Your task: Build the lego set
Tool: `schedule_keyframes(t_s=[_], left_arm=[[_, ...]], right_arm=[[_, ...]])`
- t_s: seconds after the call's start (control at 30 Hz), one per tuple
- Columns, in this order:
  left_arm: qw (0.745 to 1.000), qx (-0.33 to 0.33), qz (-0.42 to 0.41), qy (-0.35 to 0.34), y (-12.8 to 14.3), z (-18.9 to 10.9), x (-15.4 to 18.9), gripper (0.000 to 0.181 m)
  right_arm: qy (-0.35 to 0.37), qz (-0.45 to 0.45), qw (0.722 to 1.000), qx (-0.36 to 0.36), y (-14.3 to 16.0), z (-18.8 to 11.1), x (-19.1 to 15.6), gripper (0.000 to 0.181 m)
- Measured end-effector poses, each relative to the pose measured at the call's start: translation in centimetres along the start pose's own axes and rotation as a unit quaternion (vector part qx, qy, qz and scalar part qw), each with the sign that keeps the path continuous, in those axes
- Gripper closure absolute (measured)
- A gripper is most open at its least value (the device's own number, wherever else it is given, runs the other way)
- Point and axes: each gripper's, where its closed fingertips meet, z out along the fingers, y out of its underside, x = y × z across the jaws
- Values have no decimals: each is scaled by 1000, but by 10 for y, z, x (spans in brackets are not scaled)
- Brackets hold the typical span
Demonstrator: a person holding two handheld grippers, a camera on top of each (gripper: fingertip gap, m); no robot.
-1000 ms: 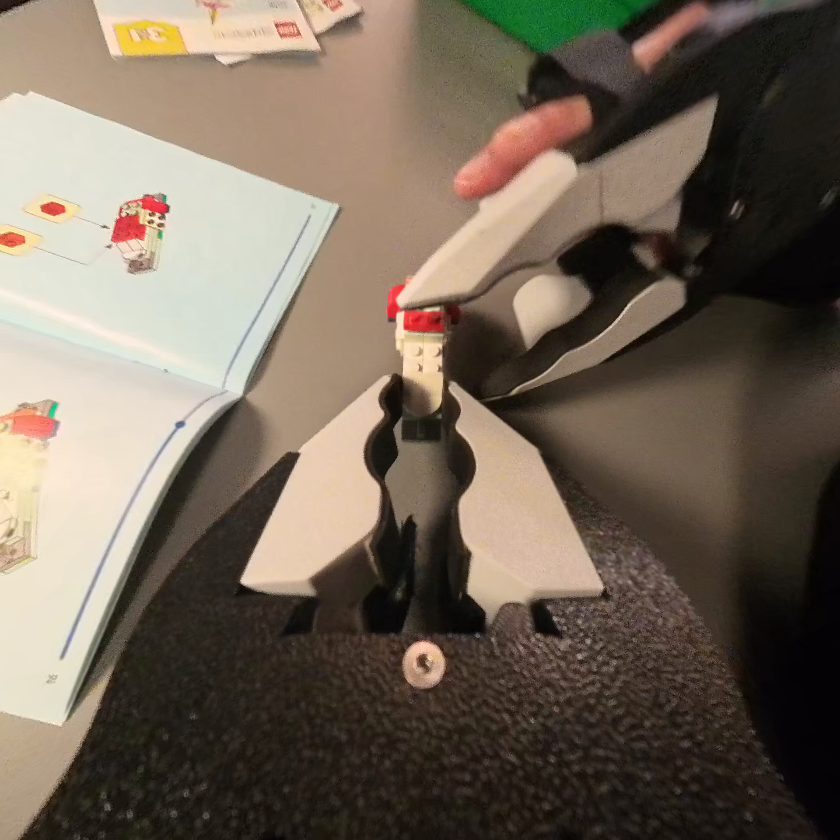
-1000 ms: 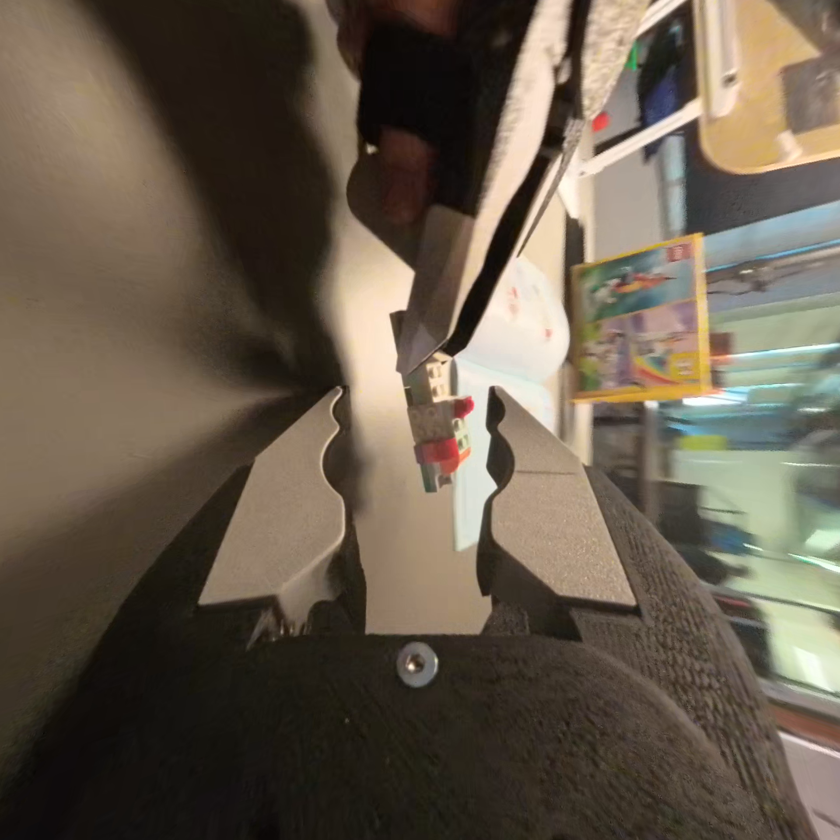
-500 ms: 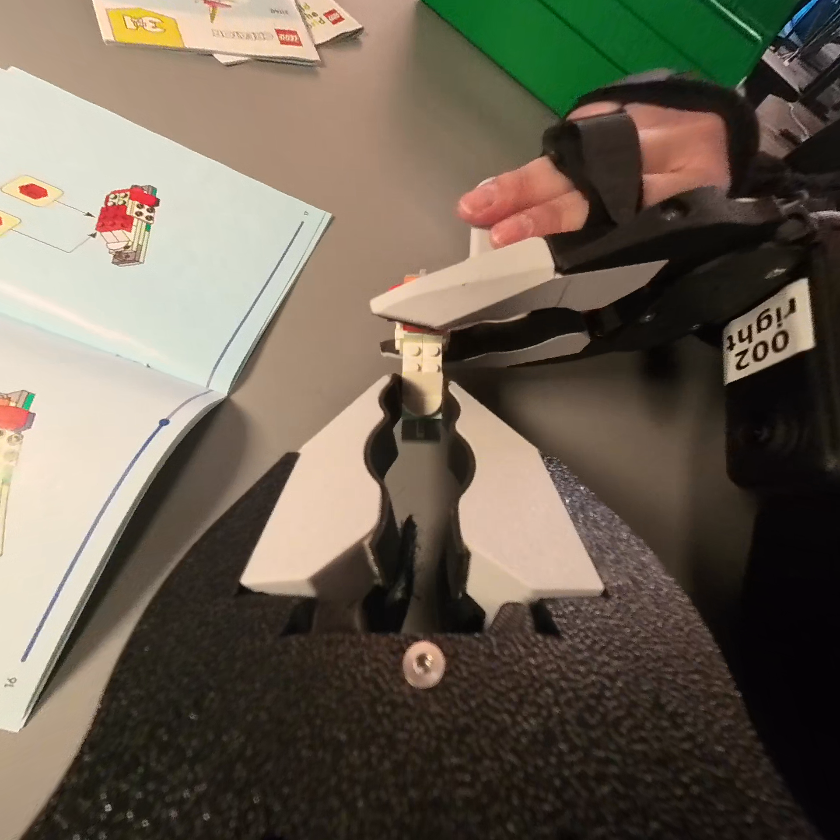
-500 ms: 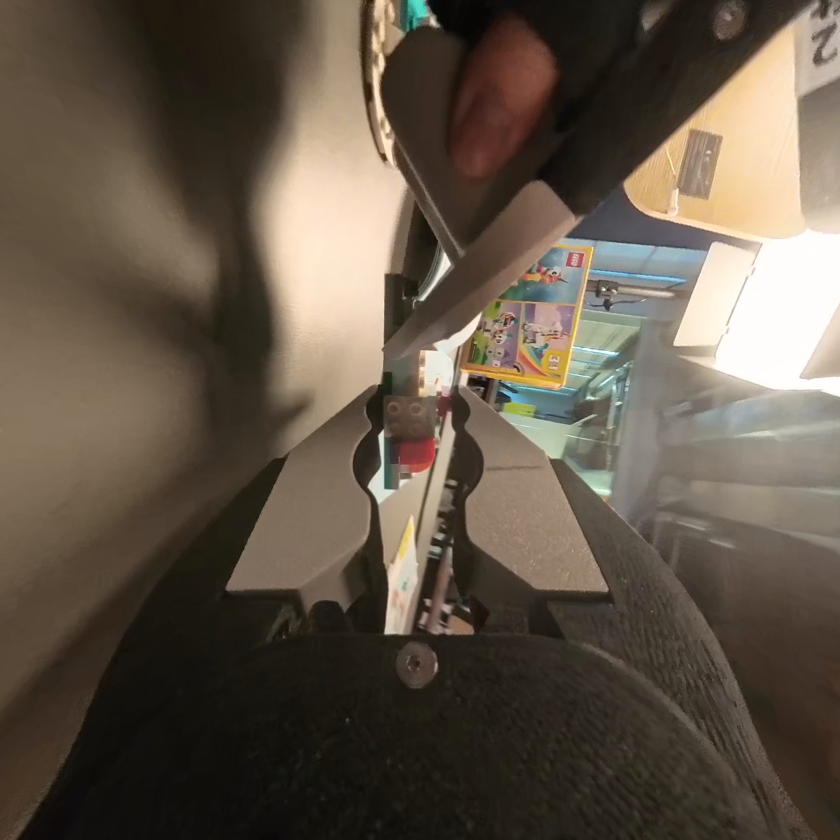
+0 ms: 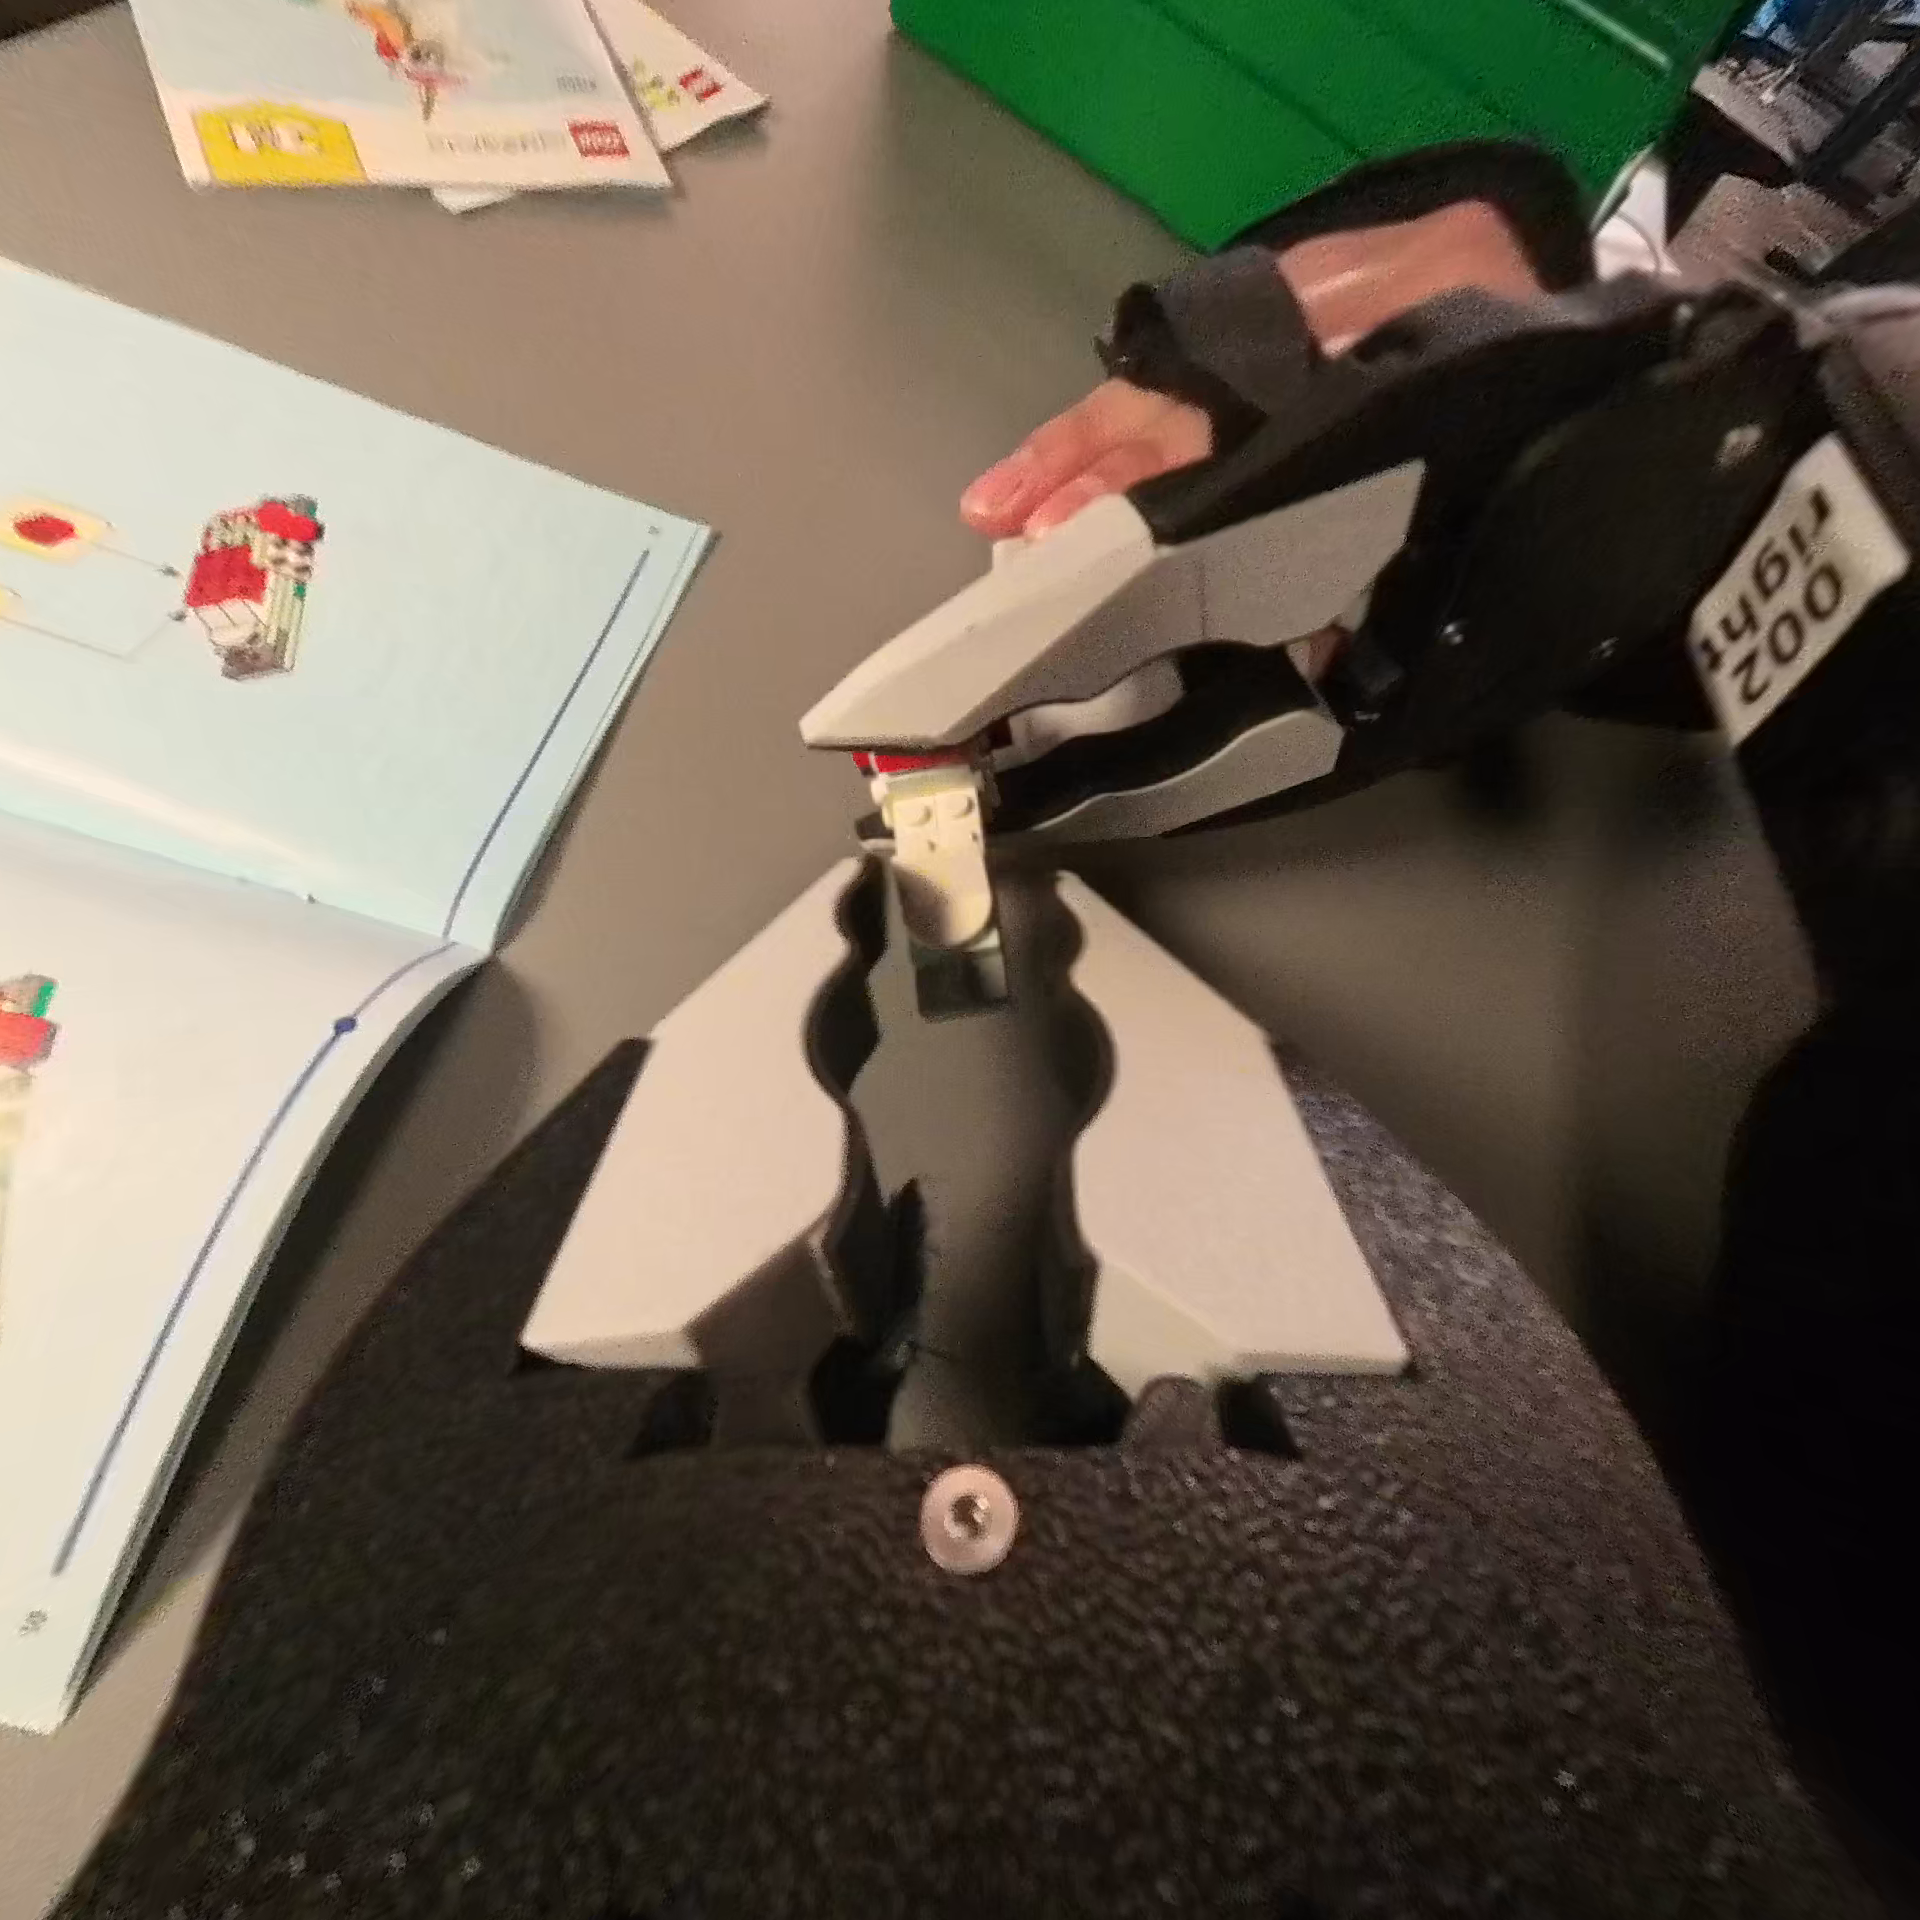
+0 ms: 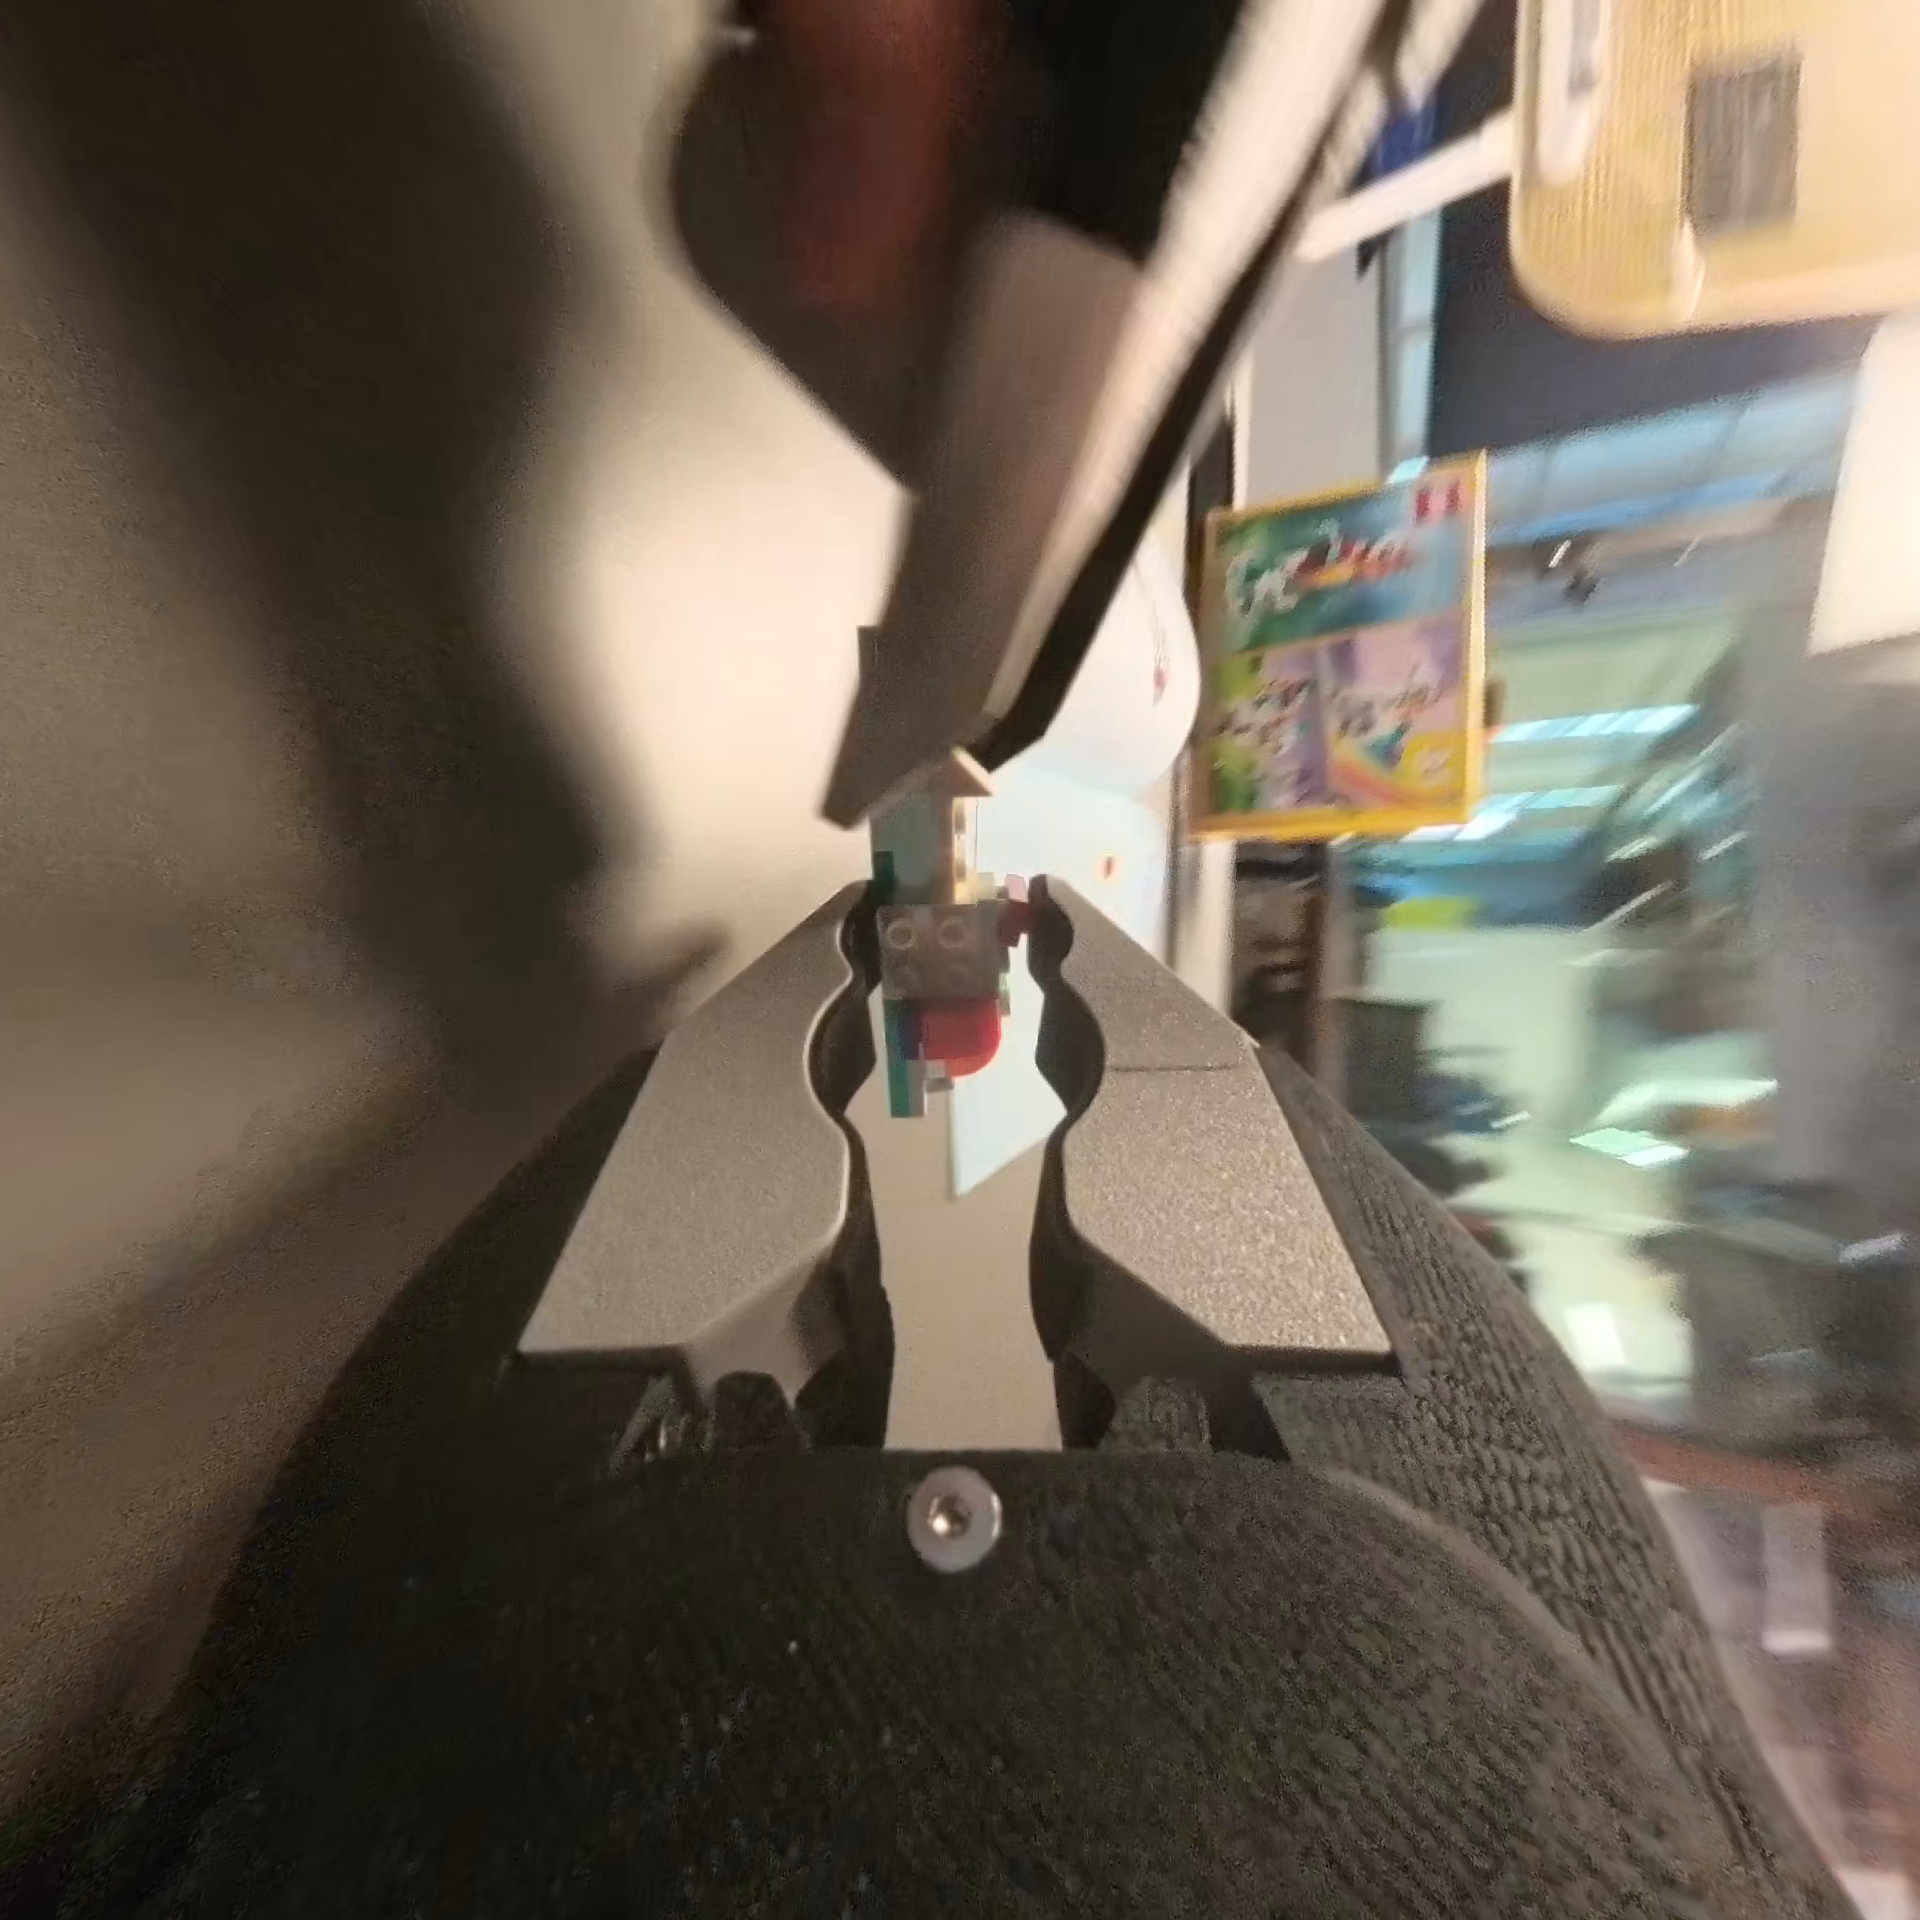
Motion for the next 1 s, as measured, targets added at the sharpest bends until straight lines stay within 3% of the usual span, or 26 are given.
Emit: schedule_keyframes(t_s=[0.07, 0.13, 0.23, 0.37, 0.7, 0.87, 0.97, 1.0], left_arm=[[1000, 8, 23, -12, -2, -2, 1, 137], [1000, 25, -5, -2, -5, -1, 5, 126], [996, 54, -65, 41, -11, -2, 9, 137], [994, 89, -64, 18, -16, -6, 0, 165], [997, 75, -25, -12, -17, -11, 0, 166], [998, 63, -3, -24, -14, -8, 0, 167], [999, 48, -21, -9, -5, -3, -3, 166], [998, 50, -31, -1, -4, -3, -3, 166]], right_arm=[[-10, 57, 998, 0, 2, 0, 3, 155], [-6, 86, 996, 6, 2, -1, 9, 155], [-3, 106, 994, 16, -2, -2, 14, 155], [10, 124, 992, 28, -7, -4, 19, 155], [54, -20, 998, 13, -11, -6, 25, 155], [51, -29, 998, 6, -10, -5, 24, 156], [17, 26, 1000, 6, -8, 0, 13, 155], [2, 46, 999, 10, -7, 0, 8, 147]])
